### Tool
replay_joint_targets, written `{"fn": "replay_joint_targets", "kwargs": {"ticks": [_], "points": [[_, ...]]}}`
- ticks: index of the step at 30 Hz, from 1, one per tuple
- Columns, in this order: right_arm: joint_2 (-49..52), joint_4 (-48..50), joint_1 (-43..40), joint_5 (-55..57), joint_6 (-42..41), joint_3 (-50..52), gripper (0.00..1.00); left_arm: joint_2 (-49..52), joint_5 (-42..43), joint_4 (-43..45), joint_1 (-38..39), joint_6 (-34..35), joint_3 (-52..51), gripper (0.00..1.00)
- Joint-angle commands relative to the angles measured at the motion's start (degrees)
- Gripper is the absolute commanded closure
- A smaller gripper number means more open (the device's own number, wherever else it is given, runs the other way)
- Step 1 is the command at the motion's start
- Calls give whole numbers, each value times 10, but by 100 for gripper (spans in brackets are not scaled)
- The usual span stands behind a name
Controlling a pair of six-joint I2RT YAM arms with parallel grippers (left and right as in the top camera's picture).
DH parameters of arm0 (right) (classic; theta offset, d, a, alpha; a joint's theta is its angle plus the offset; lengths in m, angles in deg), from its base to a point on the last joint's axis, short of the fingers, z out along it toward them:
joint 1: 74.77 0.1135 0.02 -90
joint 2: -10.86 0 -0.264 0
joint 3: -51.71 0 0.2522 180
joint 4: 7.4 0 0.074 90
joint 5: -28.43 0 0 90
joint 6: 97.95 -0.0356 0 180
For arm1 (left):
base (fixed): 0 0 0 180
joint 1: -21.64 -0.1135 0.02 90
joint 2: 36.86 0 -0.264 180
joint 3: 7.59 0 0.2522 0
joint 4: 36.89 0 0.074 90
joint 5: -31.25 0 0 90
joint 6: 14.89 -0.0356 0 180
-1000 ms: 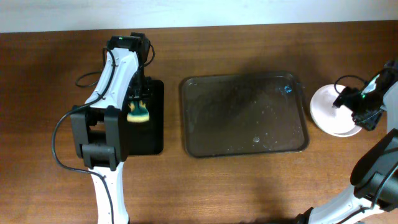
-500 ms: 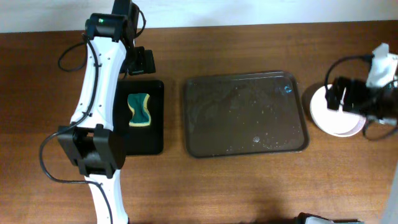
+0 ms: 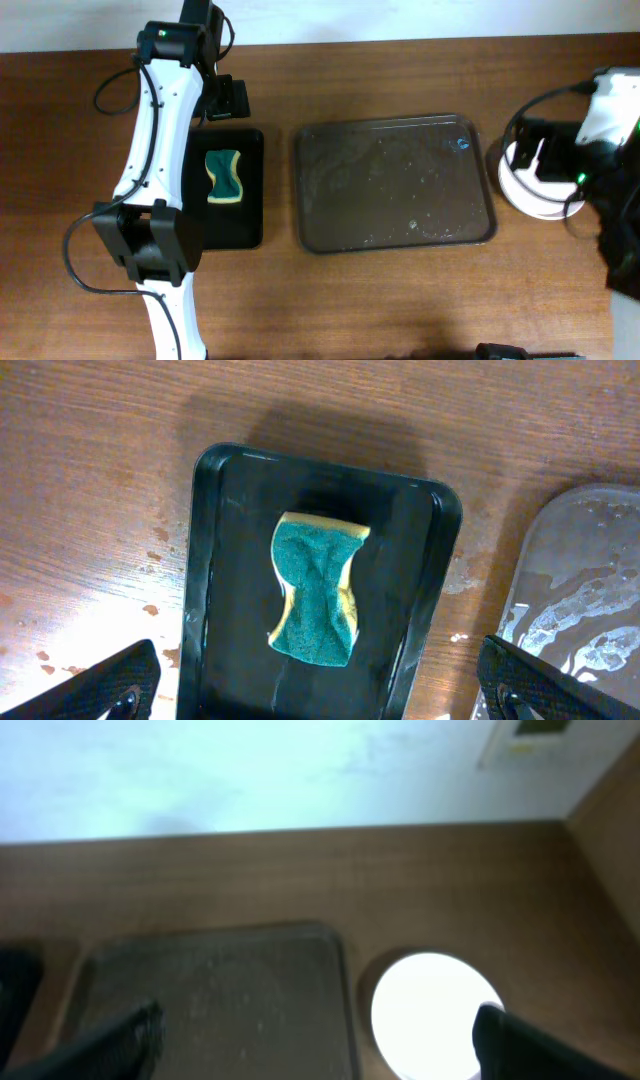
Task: Clean dirty plates on tray and stack at the side
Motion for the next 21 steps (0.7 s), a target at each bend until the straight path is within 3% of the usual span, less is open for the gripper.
{"fn": "replay_joint_targets", "kwargs": {"ticks": [1, 5, 8, 16, 21], "points": [[-96, 182, 35, -7, 6, 202, 1, -7, -4, -1, 0, 2, 3, 0], [-234, 410, 60, -7, 6, 456, 1, -7, -4, -1, 0, 2, 3, 1], [-341, 506, 75, 8, 6, 609, 1, -7, -4, -1, 0, 2, 3, 1], [-580, 626, 105, 43, 8, 864, 1, -7, -4, -1, 0, 2, 3, 1], [-624, 502, 108, 37, 8, 862, 1, -7, -4, -1, 0, 2, 3, 1]]}}
